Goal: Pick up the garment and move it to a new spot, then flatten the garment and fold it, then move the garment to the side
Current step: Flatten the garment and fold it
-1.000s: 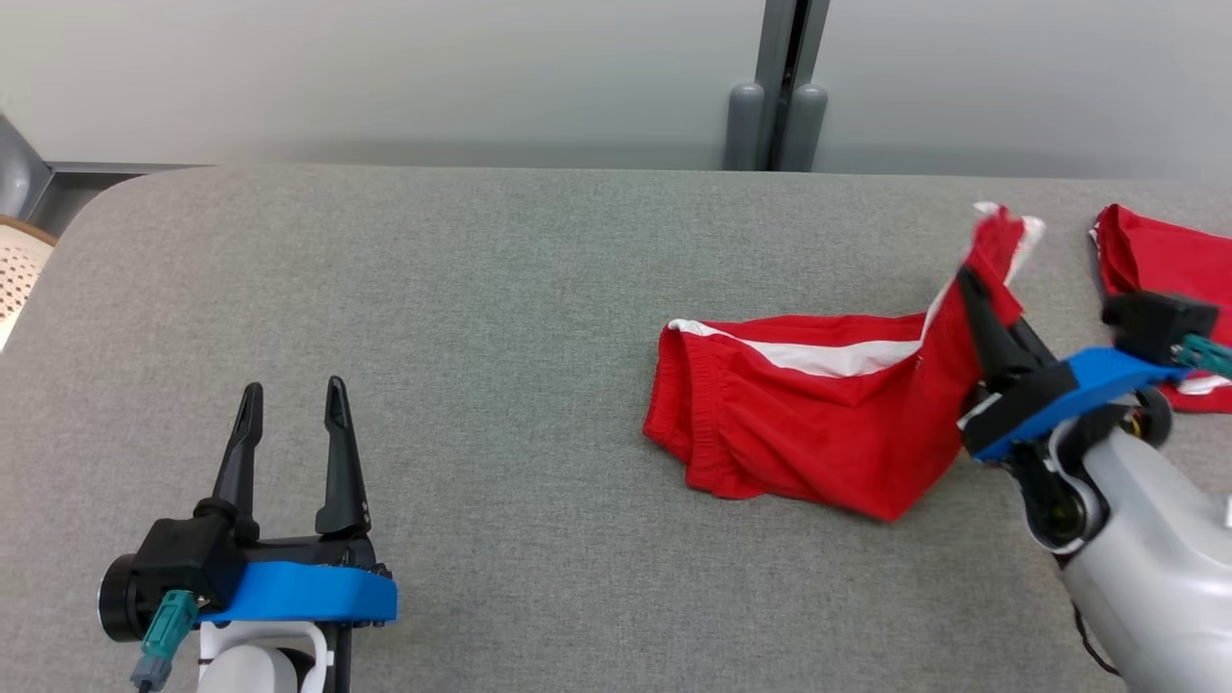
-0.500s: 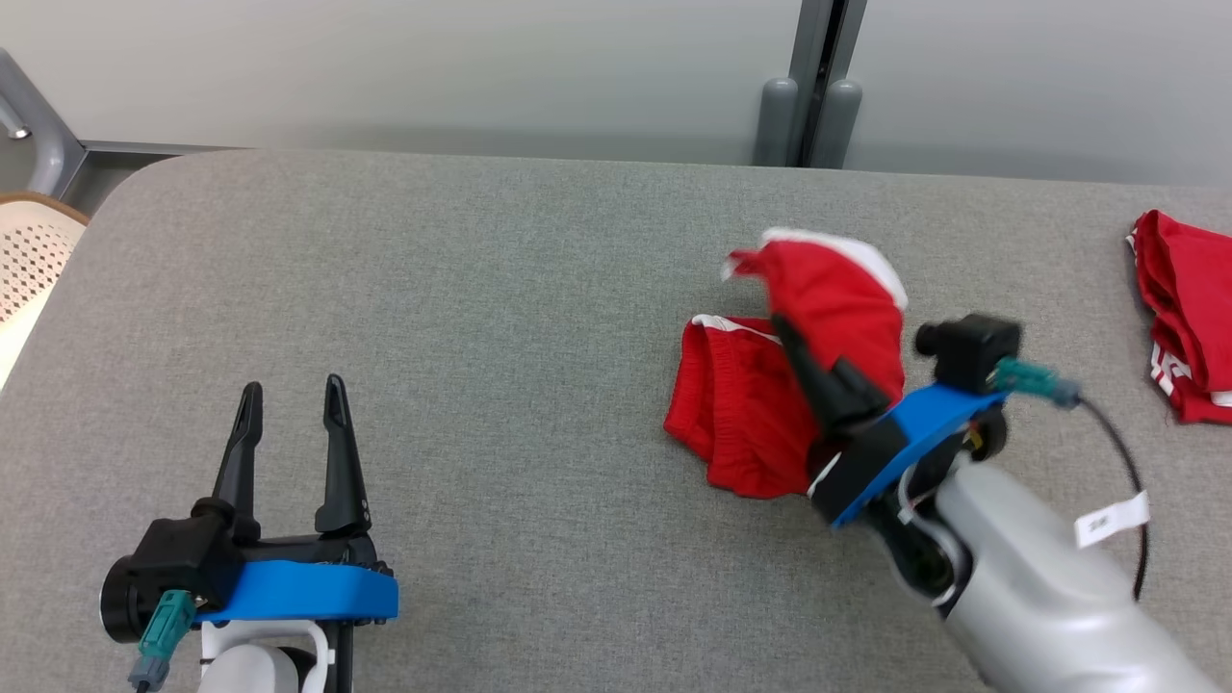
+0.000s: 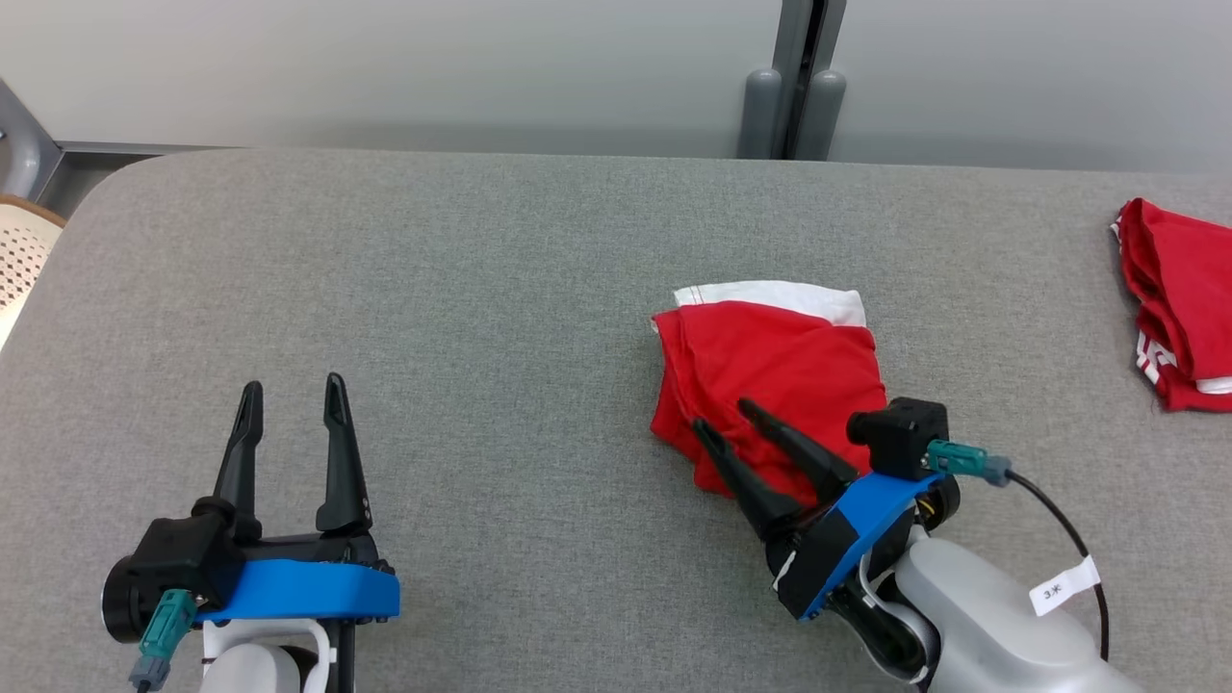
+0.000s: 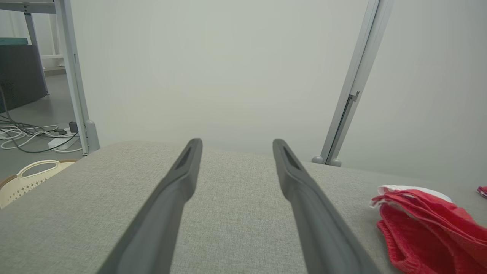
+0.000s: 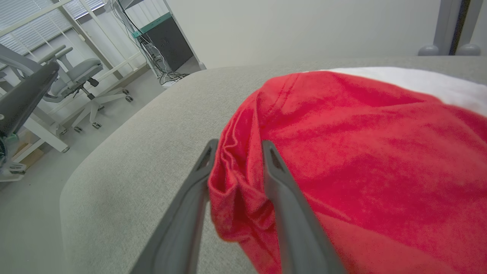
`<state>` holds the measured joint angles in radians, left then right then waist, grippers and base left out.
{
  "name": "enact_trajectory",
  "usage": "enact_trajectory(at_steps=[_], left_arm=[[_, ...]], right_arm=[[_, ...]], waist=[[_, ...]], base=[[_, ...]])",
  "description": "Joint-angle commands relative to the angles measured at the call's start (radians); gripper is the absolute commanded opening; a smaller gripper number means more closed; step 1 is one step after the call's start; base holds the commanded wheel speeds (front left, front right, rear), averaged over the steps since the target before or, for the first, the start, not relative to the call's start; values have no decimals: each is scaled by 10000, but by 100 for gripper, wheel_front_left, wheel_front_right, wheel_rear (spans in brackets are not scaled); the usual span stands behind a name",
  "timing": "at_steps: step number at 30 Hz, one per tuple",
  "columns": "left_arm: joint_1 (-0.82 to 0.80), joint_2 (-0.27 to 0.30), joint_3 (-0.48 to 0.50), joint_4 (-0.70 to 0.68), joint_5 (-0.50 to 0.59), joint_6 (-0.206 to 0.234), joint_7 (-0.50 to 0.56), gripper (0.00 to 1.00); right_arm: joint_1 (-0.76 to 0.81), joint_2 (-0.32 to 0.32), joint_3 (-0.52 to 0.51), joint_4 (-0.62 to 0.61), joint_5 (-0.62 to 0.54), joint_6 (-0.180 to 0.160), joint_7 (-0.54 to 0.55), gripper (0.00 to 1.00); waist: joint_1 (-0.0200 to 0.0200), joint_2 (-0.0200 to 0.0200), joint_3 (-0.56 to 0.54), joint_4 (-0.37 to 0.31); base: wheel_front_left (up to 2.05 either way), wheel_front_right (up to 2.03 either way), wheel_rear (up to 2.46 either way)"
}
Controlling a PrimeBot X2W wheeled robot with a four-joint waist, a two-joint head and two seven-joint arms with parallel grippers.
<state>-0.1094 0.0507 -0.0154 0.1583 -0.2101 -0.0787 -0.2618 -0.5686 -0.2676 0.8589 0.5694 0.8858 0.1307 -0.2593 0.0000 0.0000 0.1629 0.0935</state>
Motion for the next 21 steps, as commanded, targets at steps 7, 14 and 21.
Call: enact_trajectory(at_steps=[7,14,21], left_arm=[[-41,-7,53,-7,53,37,-43,100],[94,-7,97,5,205,-4,-43,100],[190,-4,167,113,493,-22,-43,100]], right_arm=[[578,-103,-1568,-1030,-577,1,-62,100],[1751,-55,-3922,-2163,-1761,1,-65,100],[2908,420,-6093,-2709,-3302,1,-60,100]], waist=[[0,0,-104,-236],[0,0,-354,-715],[0,0,-629,-1315]], base=[[0,0,0],[0,0,0],[0,0,0]])
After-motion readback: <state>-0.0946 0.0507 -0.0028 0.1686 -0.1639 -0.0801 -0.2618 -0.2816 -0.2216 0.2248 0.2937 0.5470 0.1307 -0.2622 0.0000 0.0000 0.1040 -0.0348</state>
